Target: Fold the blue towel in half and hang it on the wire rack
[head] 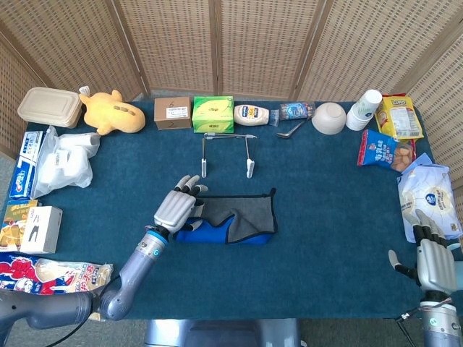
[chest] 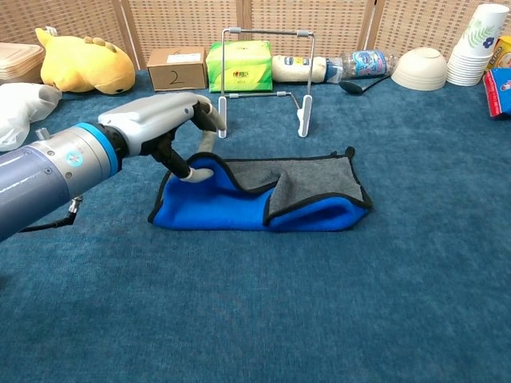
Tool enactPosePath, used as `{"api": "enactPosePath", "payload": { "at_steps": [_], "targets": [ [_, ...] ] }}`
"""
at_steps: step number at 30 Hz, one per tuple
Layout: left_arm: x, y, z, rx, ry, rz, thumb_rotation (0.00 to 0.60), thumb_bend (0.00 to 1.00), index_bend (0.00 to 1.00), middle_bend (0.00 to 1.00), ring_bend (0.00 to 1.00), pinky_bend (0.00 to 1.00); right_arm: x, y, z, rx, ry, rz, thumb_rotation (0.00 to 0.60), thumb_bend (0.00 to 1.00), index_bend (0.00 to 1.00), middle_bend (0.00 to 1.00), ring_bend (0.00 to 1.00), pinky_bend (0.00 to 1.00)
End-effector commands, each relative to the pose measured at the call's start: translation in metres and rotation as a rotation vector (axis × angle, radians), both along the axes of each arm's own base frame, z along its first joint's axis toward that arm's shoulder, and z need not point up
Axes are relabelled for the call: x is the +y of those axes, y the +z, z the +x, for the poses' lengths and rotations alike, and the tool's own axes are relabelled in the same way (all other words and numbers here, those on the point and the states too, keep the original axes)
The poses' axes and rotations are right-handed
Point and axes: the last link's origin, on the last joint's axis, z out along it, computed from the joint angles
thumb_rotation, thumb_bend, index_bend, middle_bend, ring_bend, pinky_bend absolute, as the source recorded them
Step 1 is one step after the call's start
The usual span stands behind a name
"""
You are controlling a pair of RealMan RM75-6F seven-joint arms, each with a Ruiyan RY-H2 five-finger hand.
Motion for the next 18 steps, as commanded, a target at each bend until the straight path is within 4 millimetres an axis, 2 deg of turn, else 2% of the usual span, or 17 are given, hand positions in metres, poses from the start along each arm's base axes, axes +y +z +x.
{"api": "enactPosePath", "payload": {
  "at_steps": [1,18],
  "targets": [
    [0.007,0.0,-0.003,-0.007,0.02,0.023,0.6,0.4,0.7,0.24,0.0,0.0,-0.001,-0.001,0.0,0.0,0.001,0.001,0.6,0.33,0.12,0.03,0.0,0.0],
    [0.018,-0.01,-0.025,0.055,0.059,0.094,0.6,0.4,0.68,0.24,0.0,0.0,0.001,0.001,0.0,0.004,-0.004,-0.004,0.6,0.33,0.12,0.03,0.0,0.0]
  ]
}}
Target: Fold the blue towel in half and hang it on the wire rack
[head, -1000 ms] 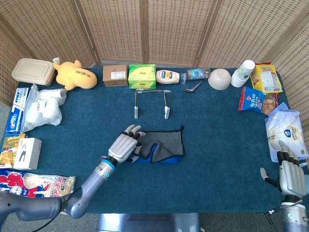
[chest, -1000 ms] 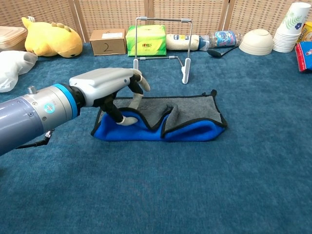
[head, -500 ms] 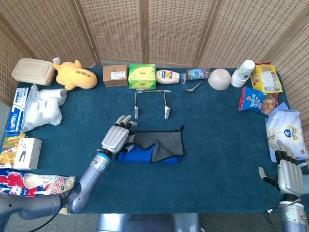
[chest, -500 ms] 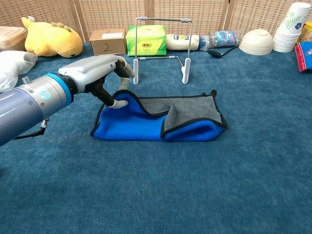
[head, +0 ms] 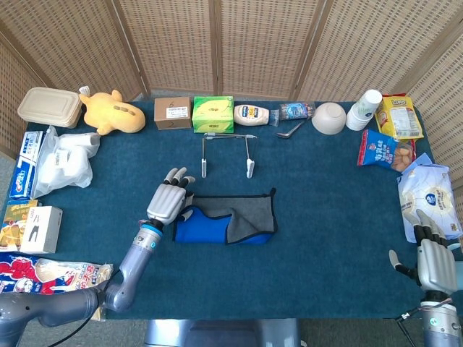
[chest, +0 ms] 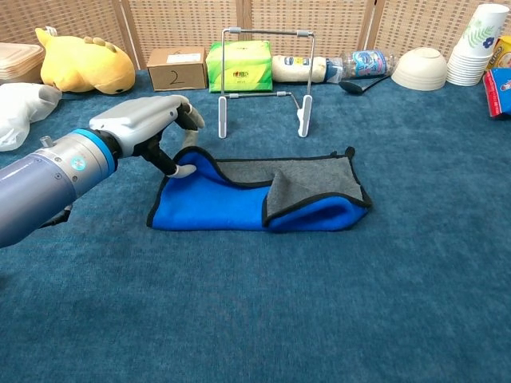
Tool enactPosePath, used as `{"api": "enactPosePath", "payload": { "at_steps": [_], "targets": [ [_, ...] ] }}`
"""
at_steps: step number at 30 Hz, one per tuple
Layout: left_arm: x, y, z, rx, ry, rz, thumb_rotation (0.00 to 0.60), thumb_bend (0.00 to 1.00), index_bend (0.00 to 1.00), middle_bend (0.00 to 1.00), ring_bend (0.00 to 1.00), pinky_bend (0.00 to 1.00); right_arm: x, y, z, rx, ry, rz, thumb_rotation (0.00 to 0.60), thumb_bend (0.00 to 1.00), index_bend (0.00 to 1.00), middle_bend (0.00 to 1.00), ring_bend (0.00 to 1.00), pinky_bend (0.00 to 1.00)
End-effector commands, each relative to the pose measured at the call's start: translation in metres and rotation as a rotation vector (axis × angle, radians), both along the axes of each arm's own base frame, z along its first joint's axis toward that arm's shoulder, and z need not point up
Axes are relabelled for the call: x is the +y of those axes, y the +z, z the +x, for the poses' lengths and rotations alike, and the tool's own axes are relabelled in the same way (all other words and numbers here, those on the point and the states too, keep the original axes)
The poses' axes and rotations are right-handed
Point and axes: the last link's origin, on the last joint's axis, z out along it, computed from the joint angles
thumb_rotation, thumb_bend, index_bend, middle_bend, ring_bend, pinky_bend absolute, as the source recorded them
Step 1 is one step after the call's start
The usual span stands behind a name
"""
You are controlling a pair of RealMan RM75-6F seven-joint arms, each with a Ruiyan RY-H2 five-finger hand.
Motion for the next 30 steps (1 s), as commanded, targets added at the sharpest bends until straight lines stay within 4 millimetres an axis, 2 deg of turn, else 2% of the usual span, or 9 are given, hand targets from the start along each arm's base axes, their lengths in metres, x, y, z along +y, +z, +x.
{"api": "enactPosePath", "payload": {
  "at_steps": [1,8,19,25,30],
  "targets": [
    [0.001,-0.001,-0.001,0.003,0.004,0.009,0.6,0.4,0.67,0.24,0.0,0.0,0.0,0.0,0.0,0.0,0.001,0.0,0.6,0.33,0.12,0.03,0.0,0.0],
    [0.003,-0.003,-0.003,0.011,0.003,0.025,0.6,0.4,0.63,0.24,0.0,0.0,0.001,0.001,0.0,0.001,-0.001,-0.003,0.6,0.33,0.12,0.03,0.0,0.0],
    [0.001,-0.002,-0.009,0.044,0.003,0.05,0.6,0.4,0.63,0.23,0.0,0.0,0.003,0.003,0.001,0.002,-0.001,-0.008,0.6,0.33,0.12,0.03,0.0,0.0],
    [0.0,-0.002,-0.012,0.076,0.013,0.049,0.6,0.4,0.53,0.19,0.0,0.0,0.004,0.003,0.001,0.001,-0.002,-0.007,0.6,0.33,0.12,0.03,0.0,0.0],
    [-0.001,-0.002,-0.013,0.102,0.023,0.041,0.6,0.4,0.36,0.14,0.0,0.0,0.005,0.004,0.0,0.002,-0.003,-0.009,0.6,0.33,0.12,0.03,0.0,0.0]
  ]
}}
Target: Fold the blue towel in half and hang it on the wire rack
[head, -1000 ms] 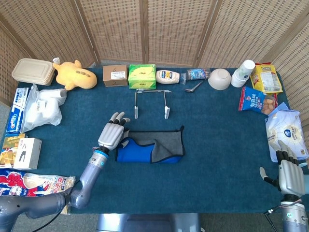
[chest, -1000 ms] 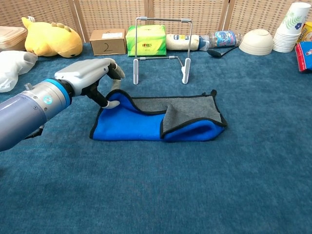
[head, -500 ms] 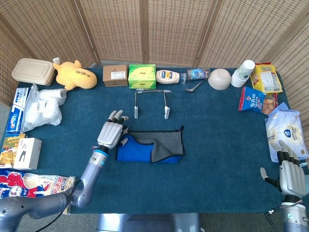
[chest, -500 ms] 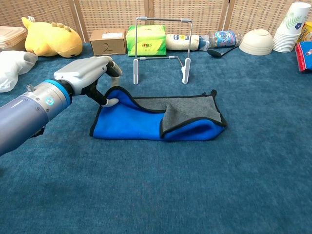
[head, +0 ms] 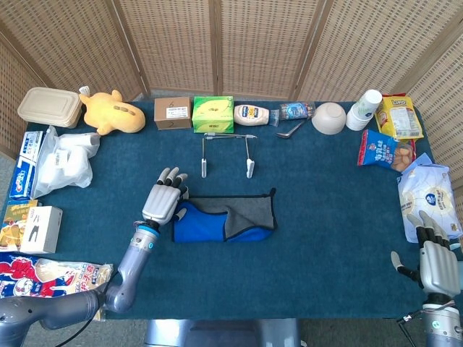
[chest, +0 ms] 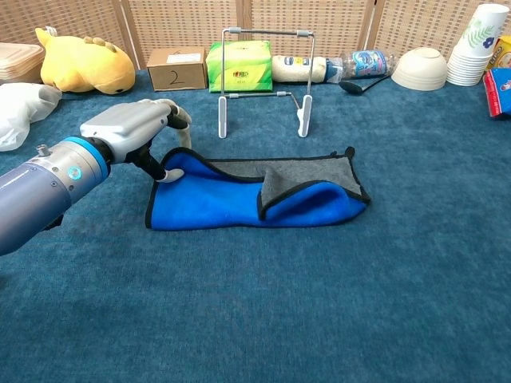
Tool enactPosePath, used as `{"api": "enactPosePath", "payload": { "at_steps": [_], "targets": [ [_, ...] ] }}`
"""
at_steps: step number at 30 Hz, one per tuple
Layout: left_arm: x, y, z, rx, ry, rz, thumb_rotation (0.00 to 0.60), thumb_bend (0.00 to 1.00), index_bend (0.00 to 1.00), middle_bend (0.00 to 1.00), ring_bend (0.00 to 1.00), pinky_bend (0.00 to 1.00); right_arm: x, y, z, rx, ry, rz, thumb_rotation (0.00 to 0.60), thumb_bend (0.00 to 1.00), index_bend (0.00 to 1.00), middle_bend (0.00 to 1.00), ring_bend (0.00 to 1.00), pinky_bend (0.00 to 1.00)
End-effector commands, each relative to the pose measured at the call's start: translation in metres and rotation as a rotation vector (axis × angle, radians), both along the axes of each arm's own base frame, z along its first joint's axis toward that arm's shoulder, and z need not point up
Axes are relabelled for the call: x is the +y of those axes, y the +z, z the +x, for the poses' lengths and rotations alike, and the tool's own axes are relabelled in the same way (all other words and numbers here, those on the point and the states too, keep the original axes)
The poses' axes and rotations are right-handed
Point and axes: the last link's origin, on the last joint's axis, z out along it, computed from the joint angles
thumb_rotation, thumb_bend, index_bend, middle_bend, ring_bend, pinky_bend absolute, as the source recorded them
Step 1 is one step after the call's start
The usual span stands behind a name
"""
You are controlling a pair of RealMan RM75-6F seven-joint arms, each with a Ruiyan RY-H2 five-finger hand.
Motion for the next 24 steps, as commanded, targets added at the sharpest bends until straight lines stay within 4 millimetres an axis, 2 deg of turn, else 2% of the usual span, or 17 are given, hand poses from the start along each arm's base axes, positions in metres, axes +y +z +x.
{"api": "enactPosePath", "payload": {
  "at_steps": [1,9,24],
  "targets": [
    [0.0,0.0,0.001,0.011,0.006,-0.003,0.6,0.4,0.35,0.14,0.0,0.0,0.0,0.0,0.0,0.0,0.0,0.0,0.6,0.33,0.12,0.03,0.0,0.0],
    [-0.001,0.002,0.004,0.016,0.001,0.018,0.6,0.4,0.28,0.11,0.0,0.0,0.001,0.001,-0.001,0.001,-0.003,0.0,0.6,0.33,0.12,0.03,0.0,0.0],
    [-0.006,0.001,0.013,0.006,-0.055,0.011,0.6,0.4,0.25,0.1,0.0,0.0,0.0,-0.001,-0.002,-0.005,-0.005,0.004,0.6,0.33,0.12,0.03,0.0,0.0]
  ]
}}
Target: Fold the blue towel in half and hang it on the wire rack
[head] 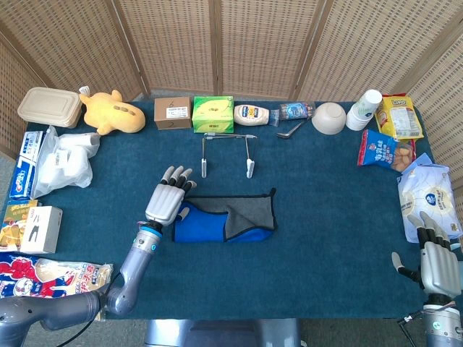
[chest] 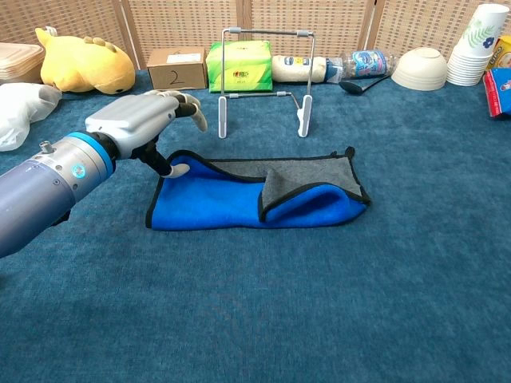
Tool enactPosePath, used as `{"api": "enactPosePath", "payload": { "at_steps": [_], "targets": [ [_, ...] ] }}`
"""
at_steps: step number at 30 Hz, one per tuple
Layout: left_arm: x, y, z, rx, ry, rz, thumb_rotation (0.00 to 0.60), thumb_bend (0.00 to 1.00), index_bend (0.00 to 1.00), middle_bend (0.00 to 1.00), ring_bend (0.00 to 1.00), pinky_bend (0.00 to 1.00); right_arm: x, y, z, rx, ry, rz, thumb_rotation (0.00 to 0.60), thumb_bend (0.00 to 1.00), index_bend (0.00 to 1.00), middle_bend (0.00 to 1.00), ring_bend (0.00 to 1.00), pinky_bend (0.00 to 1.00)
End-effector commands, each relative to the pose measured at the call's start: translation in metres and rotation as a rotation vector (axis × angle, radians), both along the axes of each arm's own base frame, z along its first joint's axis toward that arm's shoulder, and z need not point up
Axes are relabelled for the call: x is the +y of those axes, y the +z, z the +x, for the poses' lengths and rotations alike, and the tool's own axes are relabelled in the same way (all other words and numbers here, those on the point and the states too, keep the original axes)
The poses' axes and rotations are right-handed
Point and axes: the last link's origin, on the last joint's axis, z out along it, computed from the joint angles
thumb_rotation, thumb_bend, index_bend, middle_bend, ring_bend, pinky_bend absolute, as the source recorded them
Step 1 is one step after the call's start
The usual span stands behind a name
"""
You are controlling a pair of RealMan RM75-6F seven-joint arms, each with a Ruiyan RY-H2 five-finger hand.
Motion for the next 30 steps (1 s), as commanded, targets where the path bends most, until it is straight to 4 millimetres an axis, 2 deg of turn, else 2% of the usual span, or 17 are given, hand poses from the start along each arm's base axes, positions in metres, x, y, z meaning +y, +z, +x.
{"api": "enactPosePath", "payload": {
  "at_steps": [1,12,23,30],
  "targets": [
    [-0.001,0.0,-0.001,0.004,0.002,-0.008,0.6,0.4,0.24,0.09,0.0,0.0,0.0,0.0,0.0,-0.001,0.0,0.001,0.6,0.33,0.12,0.03,0.0,0.0],
    [0.004,0.004,0.003,0.007,0.004,0.027,0.6,0.39,0.2,0.08,0.0,0.0,0.0,0.0,-0.001,-0.001,0.001,0.002,0.6,0.33,0.12,0.03,0.0,0.0],
    [0.021,-0.009,-0.001,0.068,0.031,0.03,0.6,0.39,0.2,0.07,0.0,0.0,0.002,0.002,0.0,0.004,-0.006,-0.004,0.6,0.33,0.12,0.03,0.0,0.0],
    [0.028,-0.011,-0.008,0.094,0.056,0.039,0.6,0.39,0.2,0.07,0.0,0.0,0.001,0.002,0.002,0.004,-0.002,-0.005,0.6,0.33,0.12,0.03,0.0,0.0]
  ]
}}
